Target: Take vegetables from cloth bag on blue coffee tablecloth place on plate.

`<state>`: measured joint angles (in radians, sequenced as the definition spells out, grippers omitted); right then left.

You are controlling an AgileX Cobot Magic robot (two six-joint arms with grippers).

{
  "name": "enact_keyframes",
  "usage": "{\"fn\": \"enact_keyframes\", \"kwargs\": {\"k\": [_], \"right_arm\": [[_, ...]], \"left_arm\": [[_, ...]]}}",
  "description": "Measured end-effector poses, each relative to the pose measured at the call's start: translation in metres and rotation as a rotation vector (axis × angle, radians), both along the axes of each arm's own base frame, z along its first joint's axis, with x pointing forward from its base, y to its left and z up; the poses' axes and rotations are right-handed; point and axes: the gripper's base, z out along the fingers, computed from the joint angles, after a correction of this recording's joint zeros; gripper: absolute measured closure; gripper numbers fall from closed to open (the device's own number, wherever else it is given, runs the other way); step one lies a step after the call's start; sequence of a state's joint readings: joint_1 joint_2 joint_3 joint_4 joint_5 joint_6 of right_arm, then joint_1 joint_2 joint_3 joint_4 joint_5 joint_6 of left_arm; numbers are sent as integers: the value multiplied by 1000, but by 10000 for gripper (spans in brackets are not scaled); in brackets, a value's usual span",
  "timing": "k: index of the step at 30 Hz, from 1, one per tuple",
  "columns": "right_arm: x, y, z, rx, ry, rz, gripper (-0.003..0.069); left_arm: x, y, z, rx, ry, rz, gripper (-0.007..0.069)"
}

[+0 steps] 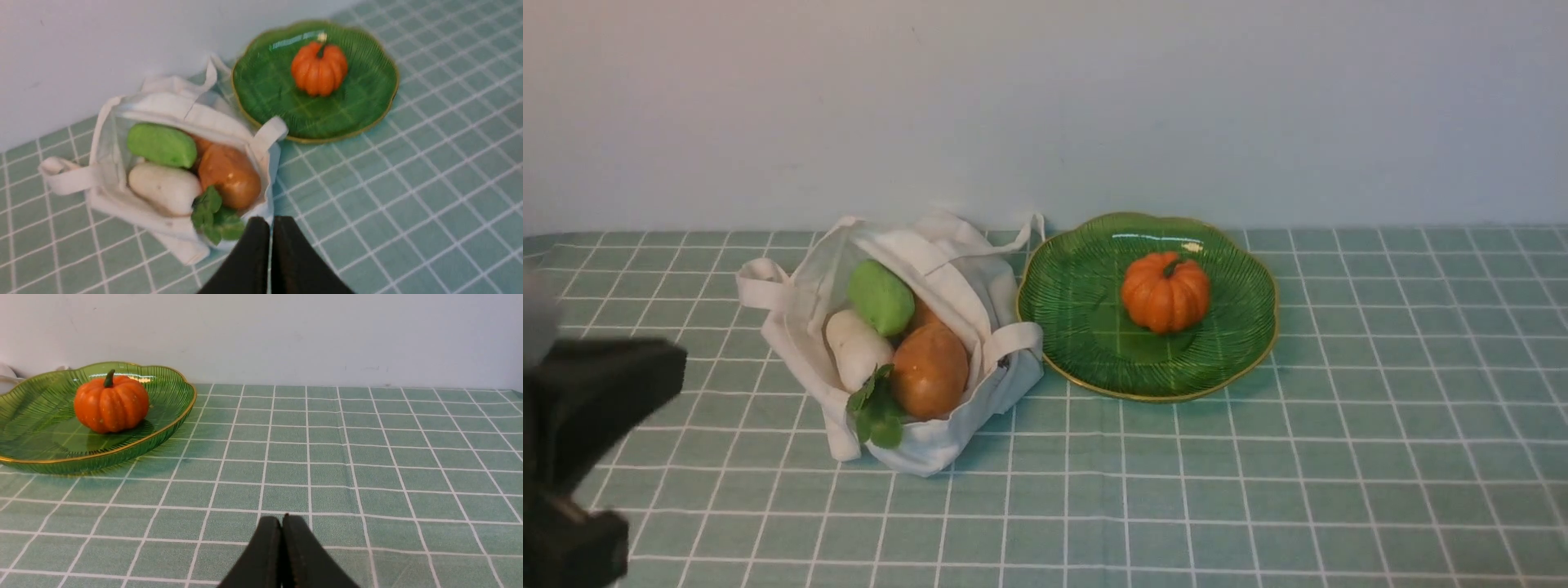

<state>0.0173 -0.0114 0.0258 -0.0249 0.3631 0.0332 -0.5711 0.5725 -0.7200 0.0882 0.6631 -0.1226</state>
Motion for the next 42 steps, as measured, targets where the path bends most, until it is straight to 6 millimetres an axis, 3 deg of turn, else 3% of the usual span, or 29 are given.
{"fn": "enact_keyframes", "kwargs": {"k": [3, 6, 28, 32, 37, 42], "right_arm": [[0, 0, 0, 0, 0, 0, 676], [0, 0, 0, 0, 0, 0, 676], [0, 0, 0, 0, 0, 0, 676], [0, 0, 0, 0, 0, 0, 676], [0, 0, 0, 0, 0, 0, 676], [0, 0, 0, 0, 0, 0, 676]], "left_arm": [[-16, 9, -40, -120, 8, 33, 629], [-16, 10, -54, -128, 30, 54, 629], [-15, 12, -55, -119, 2, 63, 629], [-14, 13, -69, -45, 5, 56, 629], [-24, 26, -101, -8, -8, 124, 629], [-40, 42, -127, -33, -144, 263, 629]]}}
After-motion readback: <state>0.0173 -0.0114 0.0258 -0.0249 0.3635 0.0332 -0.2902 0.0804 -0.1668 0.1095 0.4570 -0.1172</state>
